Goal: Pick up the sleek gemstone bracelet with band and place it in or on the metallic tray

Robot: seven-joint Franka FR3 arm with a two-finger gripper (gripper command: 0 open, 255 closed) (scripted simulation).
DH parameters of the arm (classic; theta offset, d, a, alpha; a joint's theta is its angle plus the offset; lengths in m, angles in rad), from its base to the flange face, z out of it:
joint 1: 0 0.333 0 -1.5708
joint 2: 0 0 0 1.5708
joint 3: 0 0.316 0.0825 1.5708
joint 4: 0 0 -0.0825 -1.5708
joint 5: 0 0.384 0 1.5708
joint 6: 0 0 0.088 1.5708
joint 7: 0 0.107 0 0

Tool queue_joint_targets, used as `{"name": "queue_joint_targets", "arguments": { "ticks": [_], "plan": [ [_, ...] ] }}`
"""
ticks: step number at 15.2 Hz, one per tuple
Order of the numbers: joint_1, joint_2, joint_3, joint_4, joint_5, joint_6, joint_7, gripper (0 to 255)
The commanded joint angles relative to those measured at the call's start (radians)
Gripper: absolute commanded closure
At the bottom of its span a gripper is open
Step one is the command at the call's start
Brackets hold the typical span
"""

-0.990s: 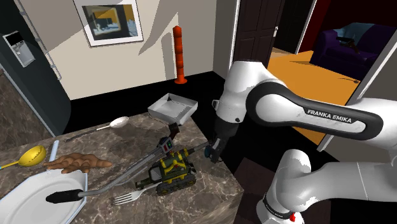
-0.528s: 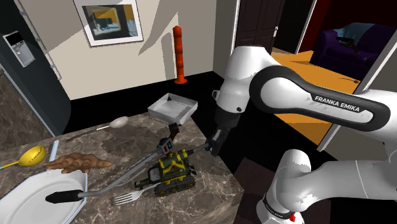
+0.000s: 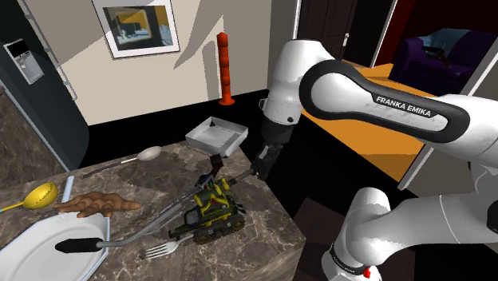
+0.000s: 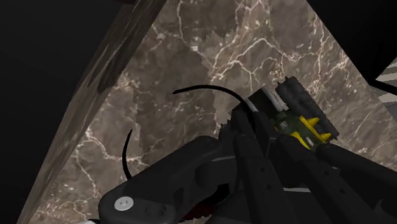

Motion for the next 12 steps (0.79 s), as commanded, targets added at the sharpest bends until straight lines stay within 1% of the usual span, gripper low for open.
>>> {"name": "queue_joint_targets", "arguments": {
  "ticks": [1,7,12],
  "plan": [
    [-0.010,0.071,-0.022,0.045,-0.017,0.016,-0.031,255],
    [-0.032,0.275,-0.077,0.191,-0.052,0.050,-0.112,255],
    [-0.046,0.453,-0.120,0.348,-0.065,0.053,-0.170,255]
  ]
}}
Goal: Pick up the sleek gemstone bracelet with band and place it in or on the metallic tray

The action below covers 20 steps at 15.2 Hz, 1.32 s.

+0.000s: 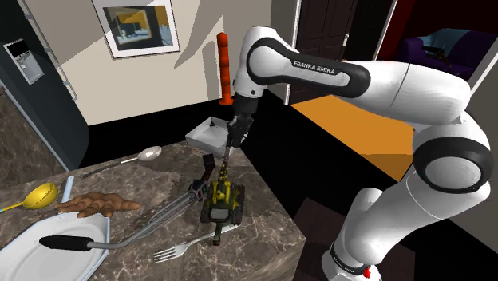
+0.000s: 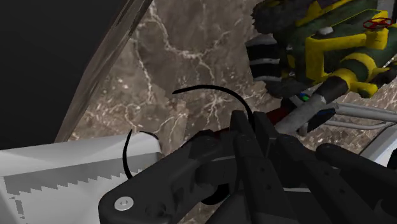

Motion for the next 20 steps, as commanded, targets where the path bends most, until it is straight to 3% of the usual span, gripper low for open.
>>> {"name": "queue_joint_targets", "arguments": {
  "ticks": [1,8,14,20],
  "plan": [
    [-0.005,0.069,-0.015,0.066,-0.003,-0.002,-0.021,255],
    [-0.030,0.342,-0.067,0.364,0.008,-0.052,-0.086,255],
    [-0.074,0.620,-0.096,0.728,0.042,-0.156,-0.119,255],
    [-0.066,0.580,-0.093,0.591,0.034,-0.061,-0.145,255]
  ]
}}
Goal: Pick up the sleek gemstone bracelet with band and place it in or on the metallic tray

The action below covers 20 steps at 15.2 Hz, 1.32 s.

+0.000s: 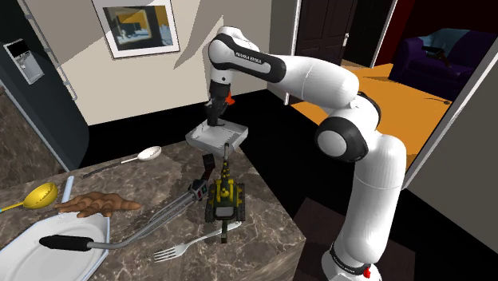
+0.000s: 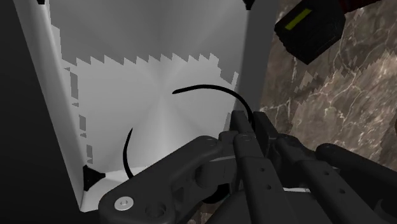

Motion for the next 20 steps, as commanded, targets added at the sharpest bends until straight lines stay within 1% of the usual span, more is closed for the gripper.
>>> {"name": "queue_joint_targets", "arguments": {
  "ticks": [1,8,16,17,20],
  "plan": [
    [0.001,-0.009,0.000,-0.040,-0.001,0.030,-0.011,255],
    [0.008,-0.034,0.001,-0.165,-0.003,0.127,-0.038,255],
    [0.008,-0.033,0.001,-0.165,-0.003,0.127,-0.038,255],
    [0.008,-0.033,0.001,-0.165,-0.003,0.127,-0.038,0],
    [0.008,-0.033,0.001,-0.165,-0.003,0.127,-0.038,0]
  ]
}}
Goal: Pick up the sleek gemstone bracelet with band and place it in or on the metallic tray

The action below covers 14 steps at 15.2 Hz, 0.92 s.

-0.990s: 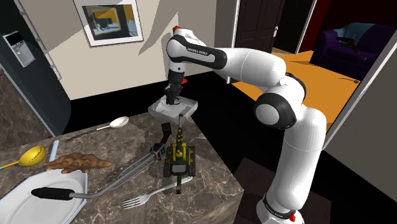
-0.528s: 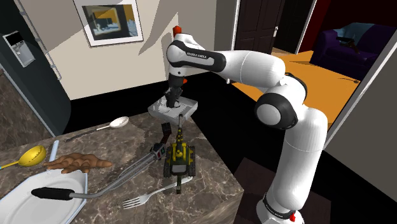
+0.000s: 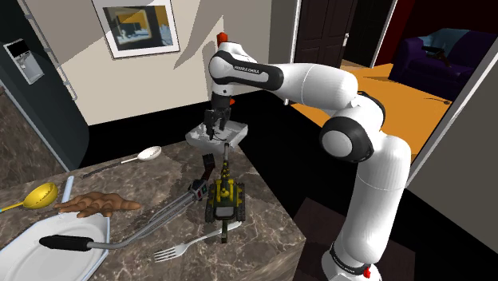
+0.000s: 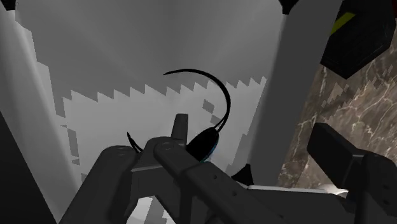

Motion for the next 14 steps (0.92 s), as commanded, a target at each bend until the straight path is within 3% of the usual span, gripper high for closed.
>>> {"name": "queue_joint_targets", "arguments": {
  "ticks": [1,2,6,14],
  "plan": [
    [0.000,0.000,0.000,0.000,0.000,0.000,0.000,0],
    [0.000,0.000,0.000,0.000,0.000,0.000,0.000,0],
    [-0.027,0.035,-0.013,0.169,0.006,-0.139,0.010,0],
    [-0.027,0.035,-0.013,0.169,0.006,-0.139,0.010,0]
  ]
}}
